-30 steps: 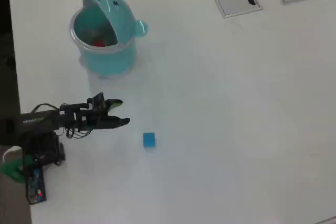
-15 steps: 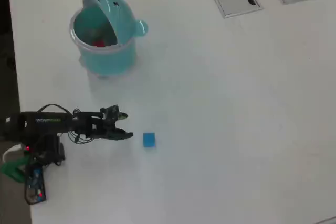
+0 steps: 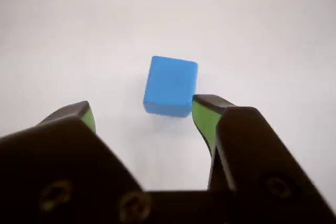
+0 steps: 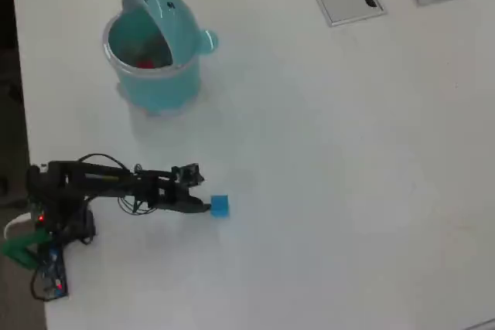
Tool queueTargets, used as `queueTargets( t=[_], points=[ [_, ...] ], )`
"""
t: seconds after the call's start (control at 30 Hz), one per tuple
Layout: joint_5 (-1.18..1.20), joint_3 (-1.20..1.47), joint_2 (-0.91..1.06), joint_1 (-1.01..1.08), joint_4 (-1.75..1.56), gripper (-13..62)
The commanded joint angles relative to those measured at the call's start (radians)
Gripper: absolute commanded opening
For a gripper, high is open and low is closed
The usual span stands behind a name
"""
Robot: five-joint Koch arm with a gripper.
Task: Grasp RGB lego blocks and put them in the bin one by one.
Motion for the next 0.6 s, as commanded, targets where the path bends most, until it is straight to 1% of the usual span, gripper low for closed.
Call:
queueTargets(
  t=[0.0,0.23,0.5,0.57],
  points=[
    [0.002,-0.100,-0.008,0.009,-0.057,33.6],
    [-0.002,-0.187,-0.156,0.066,-0.071,33.6],
    [0.000,-0.225,-0.262,0.067,-0.155,33.5],
    [0.009,-0.229,-0.281,0.066,-0.166,32.4]
  ],
)
